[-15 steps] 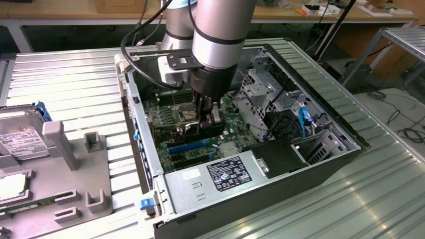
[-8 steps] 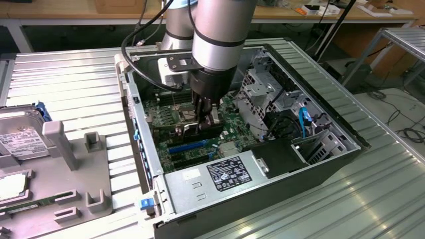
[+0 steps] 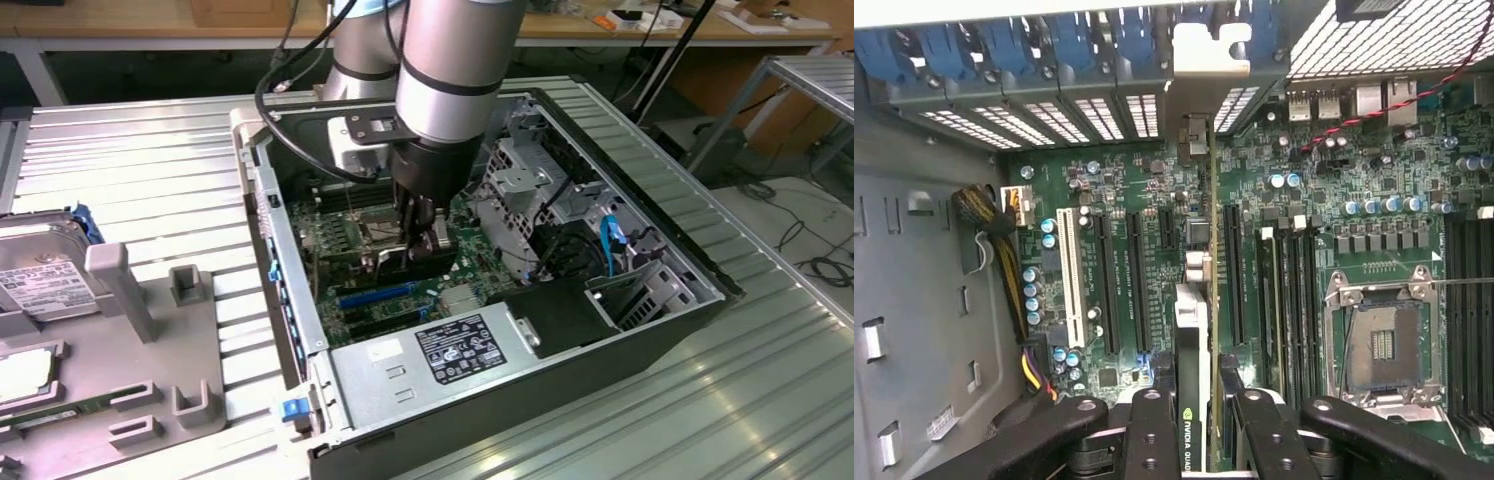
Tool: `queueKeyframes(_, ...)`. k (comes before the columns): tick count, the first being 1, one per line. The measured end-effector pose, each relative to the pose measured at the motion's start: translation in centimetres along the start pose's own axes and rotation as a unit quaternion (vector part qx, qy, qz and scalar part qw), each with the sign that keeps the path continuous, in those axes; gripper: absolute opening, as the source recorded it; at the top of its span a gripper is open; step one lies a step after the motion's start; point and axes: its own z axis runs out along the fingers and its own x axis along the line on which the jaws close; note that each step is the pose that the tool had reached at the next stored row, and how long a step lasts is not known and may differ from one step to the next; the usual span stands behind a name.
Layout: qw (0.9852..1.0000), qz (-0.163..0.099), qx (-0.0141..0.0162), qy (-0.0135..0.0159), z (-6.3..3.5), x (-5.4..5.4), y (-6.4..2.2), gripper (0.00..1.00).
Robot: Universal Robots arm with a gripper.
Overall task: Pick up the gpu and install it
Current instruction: 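Insert the gpu into the slot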
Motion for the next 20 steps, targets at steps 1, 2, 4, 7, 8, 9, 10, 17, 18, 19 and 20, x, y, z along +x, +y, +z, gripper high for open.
queueKeyframes(1,1.0,0.0,0.0002,0.0,0.18,0.0,0.0,0.27)
queueKeyframes(2,1.0,0.0,0.0004,0.0,0.26,-0.01,0.01,0.27)
queueKeyframes(4,1.0,0.0,0.0009,0.0,0.46,-0.05,0.05,0.27)
queueKeyframes(7,1.0,0.0,0.0009,0.0001,0.5,-0.06,0.19,0.27)
queueKeyframes(8,1.0,0.0,0.0009,0.0,0.51,-0.06,0.19,0.27)
queueKeyframes(9,1.0,0.0,0.0009,0.0,0.51,-0.06,0.19,0.27)
queueKeyframes(10,1.0,0.0,0.0009,-0.0001,0.52,-0.06,0.19,0.27)
queueKeyframes(17,1.0,0.001,0.0009,-0.0001,0.52,-0.07,0.24,0.27)
queueKeyframes(18,1.0,0.001,0.001,-0.0001,0.52,-0.06,0.31,0.27)
queueKeyframes(19,1.0,0.001,0.001,-0.0001,0.52,-0.06,0.45,0.27)
queueKeyframes(20,1.0,0.001,0.0012,-0.0001,0.52,-0.05,0.61,0.27)
